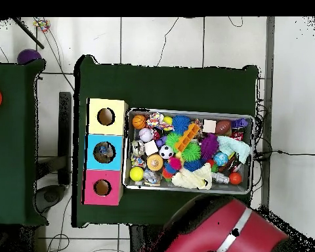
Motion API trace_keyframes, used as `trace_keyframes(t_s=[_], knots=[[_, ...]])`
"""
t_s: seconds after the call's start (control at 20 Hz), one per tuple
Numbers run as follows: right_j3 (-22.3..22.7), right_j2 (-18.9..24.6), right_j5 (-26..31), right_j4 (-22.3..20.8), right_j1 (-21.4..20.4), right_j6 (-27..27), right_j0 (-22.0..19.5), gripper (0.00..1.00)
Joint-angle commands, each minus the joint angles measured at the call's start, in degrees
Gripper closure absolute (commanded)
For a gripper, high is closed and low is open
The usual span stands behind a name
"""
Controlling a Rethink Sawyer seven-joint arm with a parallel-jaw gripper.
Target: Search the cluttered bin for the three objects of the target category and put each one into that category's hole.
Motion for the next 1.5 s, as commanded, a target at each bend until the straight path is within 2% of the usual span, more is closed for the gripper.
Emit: trace_keyframes(t_s=[0.05, 0.35, 0.7, 0.9, 1.2, 1.5], knots=[[-7.4, 4.5, 2.8, 7.9, 5.2, 4.1, 5.7, 0.00], [-9.3, 5.7, -0.3, 15.9, 8.9, 5.6, 11.1, 0.00], [-10.2, 6.3, 0.0, 20.0, 10.2, 5.7, 16.7, 0.00], [-9.9, 7.5, -0.2, 18.4, 9.5, 5.6, 19.4, 0.00], [-11.6, 7.7, 2.0, 19.5, 9.7, 5.8, 22.7, 0.00], [-12.5, 9.2, 7.2, 18.9, 5.7, 7.1, 23.7, 0.00]])
